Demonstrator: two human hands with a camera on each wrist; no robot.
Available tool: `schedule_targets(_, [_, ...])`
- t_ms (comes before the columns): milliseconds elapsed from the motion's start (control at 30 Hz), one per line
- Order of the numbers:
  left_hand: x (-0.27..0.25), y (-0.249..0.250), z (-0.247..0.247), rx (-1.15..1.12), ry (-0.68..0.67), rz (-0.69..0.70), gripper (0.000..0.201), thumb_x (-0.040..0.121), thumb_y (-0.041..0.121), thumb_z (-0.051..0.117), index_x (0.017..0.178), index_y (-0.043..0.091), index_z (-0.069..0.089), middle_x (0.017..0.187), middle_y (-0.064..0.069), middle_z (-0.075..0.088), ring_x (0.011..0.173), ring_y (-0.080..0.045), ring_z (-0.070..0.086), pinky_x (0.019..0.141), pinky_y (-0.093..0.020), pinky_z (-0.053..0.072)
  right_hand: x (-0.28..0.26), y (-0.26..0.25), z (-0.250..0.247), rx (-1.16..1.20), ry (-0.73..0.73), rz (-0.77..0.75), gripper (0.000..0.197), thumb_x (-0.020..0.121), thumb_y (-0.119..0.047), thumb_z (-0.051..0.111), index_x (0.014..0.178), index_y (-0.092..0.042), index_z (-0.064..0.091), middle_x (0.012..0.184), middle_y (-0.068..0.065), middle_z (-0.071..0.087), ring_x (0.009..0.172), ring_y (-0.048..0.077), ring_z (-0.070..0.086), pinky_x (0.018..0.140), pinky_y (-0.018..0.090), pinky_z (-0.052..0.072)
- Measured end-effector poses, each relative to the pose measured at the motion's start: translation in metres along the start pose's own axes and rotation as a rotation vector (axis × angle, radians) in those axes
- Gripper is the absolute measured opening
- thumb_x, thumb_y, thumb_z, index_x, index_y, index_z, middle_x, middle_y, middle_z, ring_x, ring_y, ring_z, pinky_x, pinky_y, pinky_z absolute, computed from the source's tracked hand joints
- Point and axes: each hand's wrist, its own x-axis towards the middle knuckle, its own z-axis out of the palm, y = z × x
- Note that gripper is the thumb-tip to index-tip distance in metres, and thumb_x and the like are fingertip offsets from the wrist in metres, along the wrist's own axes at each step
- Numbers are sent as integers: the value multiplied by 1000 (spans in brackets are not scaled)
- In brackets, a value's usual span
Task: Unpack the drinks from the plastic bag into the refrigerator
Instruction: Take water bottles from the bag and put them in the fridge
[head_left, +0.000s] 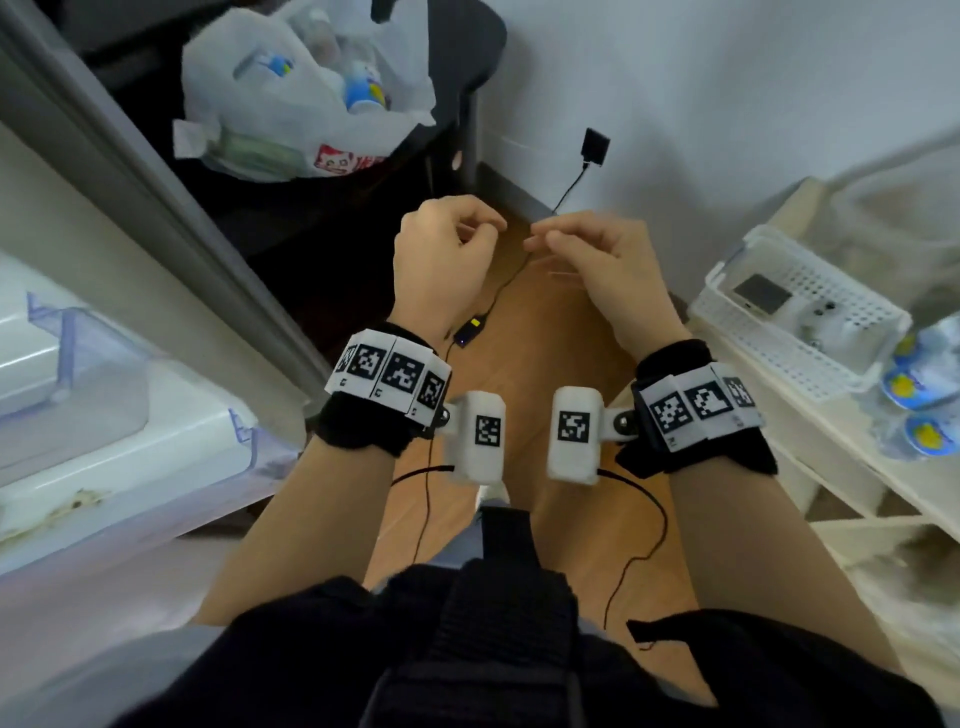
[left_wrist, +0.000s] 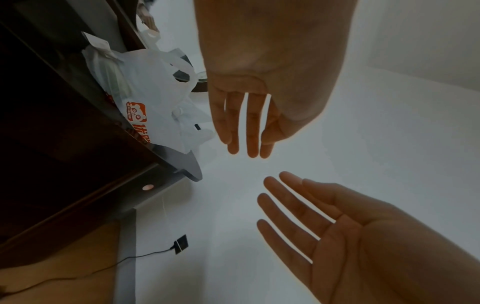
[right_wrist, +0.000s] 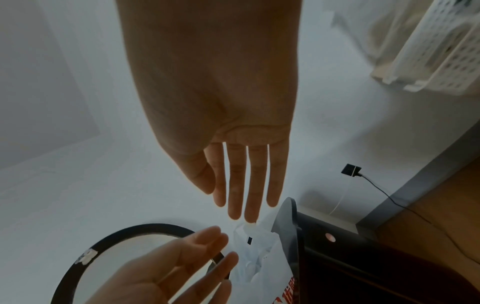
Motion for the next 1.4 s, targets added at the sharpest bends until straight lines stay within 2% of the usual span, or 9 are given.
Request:
schedule_targets(233, [117,-33,19,40,15,-137,22,88,14,54,96,20,73,93,-1,74,88,-13,67,88,-37,56,136,16,9,-5,-92,27,20,95,-10,51,107,-6,66,94,3,69,85,14,69,85,31,56])
schedule_targets(433, [192,-61,24,48,86,-256,22,89,11,53,96,18,73,96,-2,73,91,-14,67,87,-30,54,233,20,22,19,-180,54,20,95,-11,50,106,-10,66,97,6,71,83,14,69,78,25,56])
schedule_targets(600, [255,-87,29,68,178,-332,22,89,6,53,101,8,71,105,-7,72,99,-14,64,87,-20,47,316,25,43,23,-351,57,20,94,-10,50,107,-7,66,103,13,71,92,21,71,83,27,57])
schedule_targets(833, [315,-121,22,-20,411,-528,25,87,2,52,105,4,69,110,-8,69,107,-14,59,91,-21,42,416,32,84,-23,-606,29,21,93,-11,54,109,-8,67,112,10,68,105,19,65,94,40,55])
schedule_targets(1133, [368,-170,-8,124,293,-835,47,91,10,54,137,4,45,142,-13,48,128,-27,48,103,-31,38,487,50,162,-156,-755,315,53,90,-25,59,137,-10,42,142,9,46,128,22,48,107,39,42])
schedule_targets(1200, [375,-183,-11,121,252,-885,45,90,10,55,133,0,45,137,-18,49,122,-32,51,99,-36,41,498,59,178,-170,-749,408,52,87,-33,60,131,-9,45,132,9,54,119,22,55,99,32,47])
schedule_targets(1267, [380,-197,-14,136,218,-922,42,88,9,56,127,-2,46,131,-23,50,116,-37,53,93,-39,44,508,66,191,-113,-706,466,14,93,-22,56,100,-11,55,95,2,61,90,15,60,71,13,49])
schedule_targets(1300, [381,-204,-14,146,201,-939,43,86,8,57,127,-1,45,130,-23,50,115,-37,53,92,-40,44,511,66,195,-87,-683,499,8,94,-18,54,86,-15,54,83,-2,58,81,13,59,62,11,47])
schedule_targets(1400, [383,-220,-9,174,168,-951,60,83,10,61,137,5,35,125,-22,55,111,-37,56,92,-42,49,515,77,206,-32,-657,567,14,92,-19,56,81,-14,50,93,7,64,97,24,63,86,34,54])
